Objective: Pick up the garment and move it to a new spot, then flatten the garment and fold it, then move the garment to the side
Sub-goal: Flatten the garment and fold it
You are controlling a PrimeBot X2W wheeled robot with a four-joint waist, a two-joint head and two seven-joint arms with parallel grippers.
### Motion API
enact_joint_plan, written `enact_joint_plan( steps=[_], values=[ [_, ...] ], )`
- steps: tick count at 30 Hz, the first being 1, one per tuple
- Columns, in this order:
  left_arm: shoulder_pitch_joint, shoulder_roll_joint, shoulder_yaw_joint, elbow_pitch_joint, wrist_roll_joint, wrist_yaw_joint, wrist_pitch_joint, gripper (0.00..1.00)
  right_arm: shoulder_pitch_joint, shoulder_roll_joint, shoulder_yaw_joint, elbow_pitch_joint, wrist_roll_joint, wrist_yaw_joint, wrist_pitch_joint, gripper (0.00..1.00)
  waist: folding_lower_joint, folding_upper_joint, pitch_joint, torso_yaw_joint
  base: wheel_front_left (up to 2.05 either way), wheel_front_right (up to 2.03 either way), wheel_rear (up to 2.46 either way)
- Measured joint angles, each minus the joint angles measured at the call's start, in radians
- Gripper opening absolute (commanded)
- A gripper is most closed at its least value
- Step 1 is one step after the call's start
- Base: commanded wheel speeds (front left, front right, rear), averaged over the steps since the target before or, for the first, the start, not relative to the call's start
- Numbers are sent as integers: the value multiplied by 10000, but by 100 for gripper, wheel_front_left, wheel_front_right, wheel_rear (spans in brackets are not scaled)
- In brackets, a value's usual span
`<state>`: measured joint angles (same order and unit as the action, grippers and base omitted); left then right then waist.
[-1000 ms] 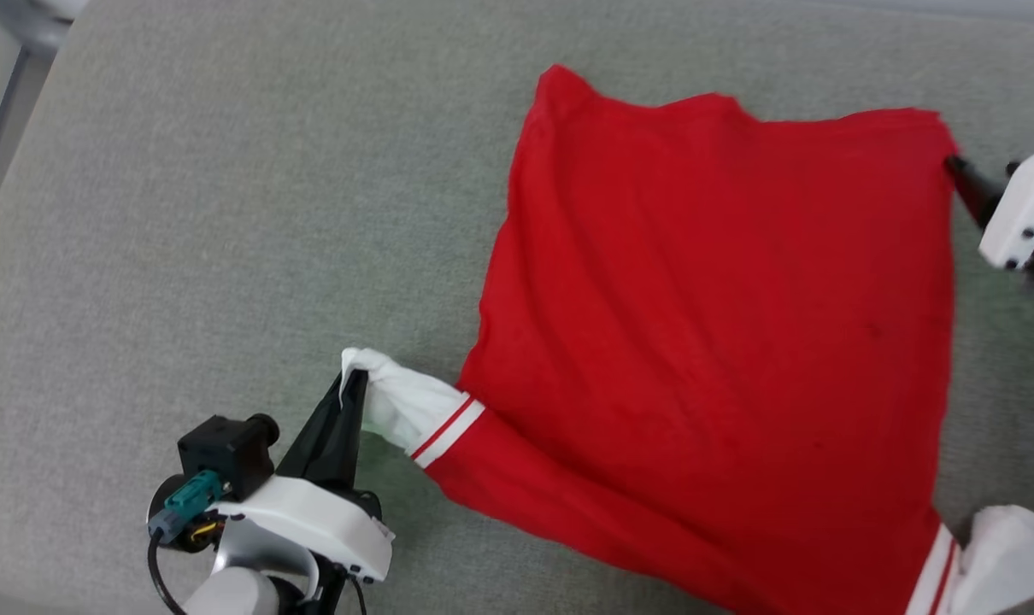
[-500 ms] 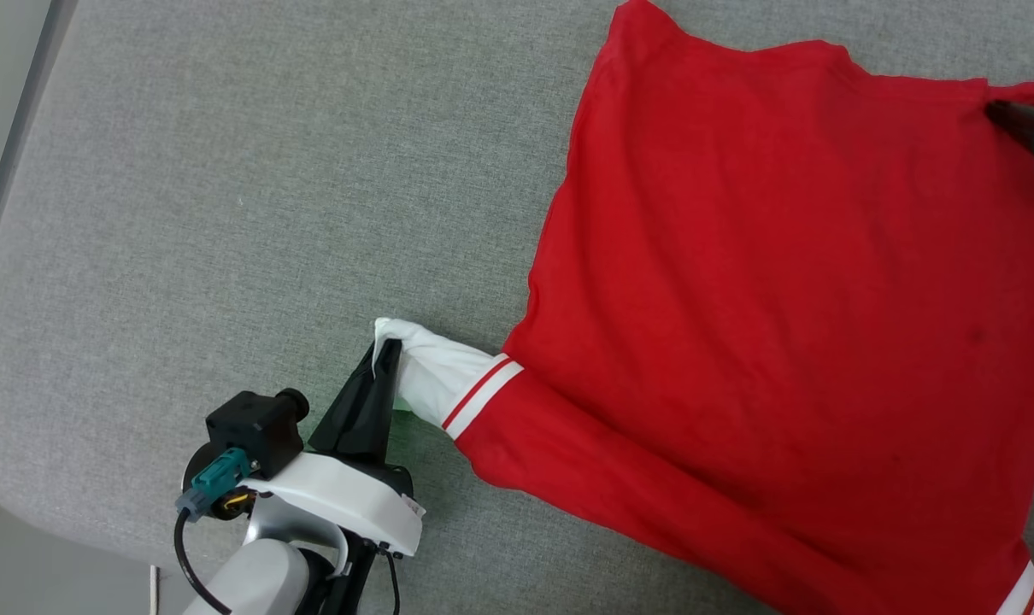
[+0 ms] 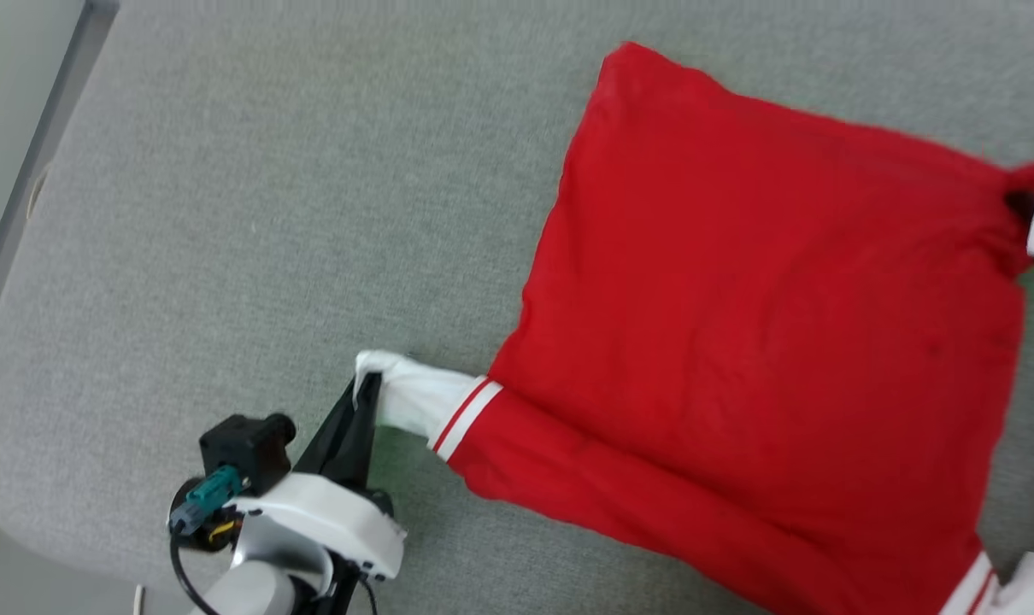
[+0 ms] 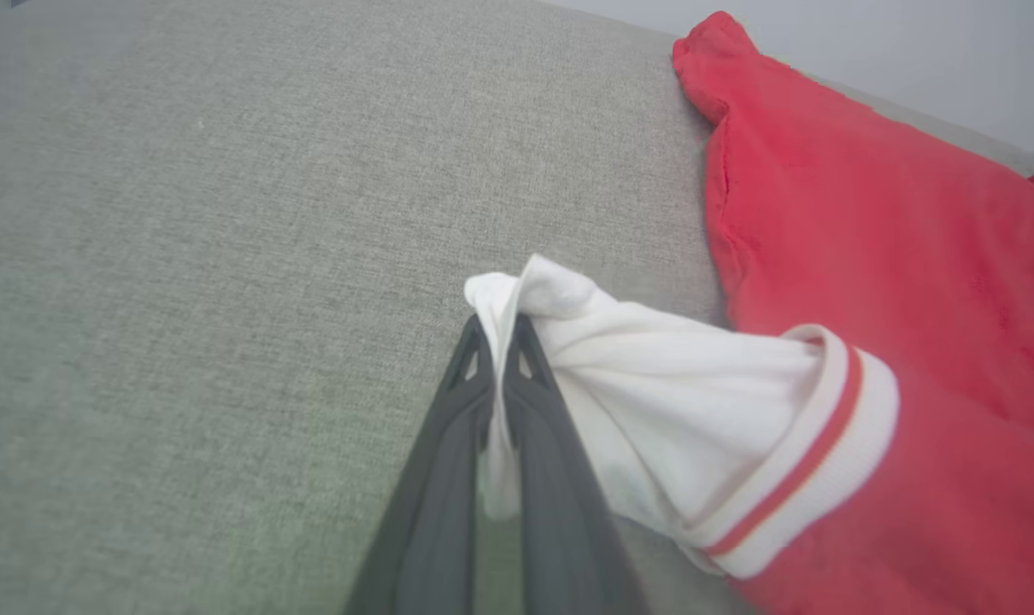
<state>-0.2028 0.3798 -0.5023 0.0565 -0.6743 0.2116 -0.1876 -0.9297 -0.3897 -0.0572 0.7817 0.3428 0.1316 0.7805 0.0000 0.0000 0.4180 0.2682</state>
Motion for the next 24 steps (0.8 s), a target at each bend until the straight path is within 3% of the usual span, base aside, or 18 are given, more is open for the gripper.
enact_joint_plan(
  steps=[11, 16, 24],
  values=[
    [1307, 608, 447, 123, -462, 548, 339, 0, 3616, 40, -426, -2372, 1041, -2, -692, 0, -1, 1, -1474, -1177, 0, 0, 0],
    [1816, 917, 617, 144, -669, 752, 545, 0, 5875, 587, -1055, -3766, 1149, -2, -911, 0, -1, 0, -2129, -1876, 0, 0, 0],
    [2428, 1141, 656, 111, -869, 894, 721, 0, 9459, 2161, -2518, -6134, 805, -2, -1110, 0, -2, 0, -3082, -2699, 0, 0, 0]
  ],
)
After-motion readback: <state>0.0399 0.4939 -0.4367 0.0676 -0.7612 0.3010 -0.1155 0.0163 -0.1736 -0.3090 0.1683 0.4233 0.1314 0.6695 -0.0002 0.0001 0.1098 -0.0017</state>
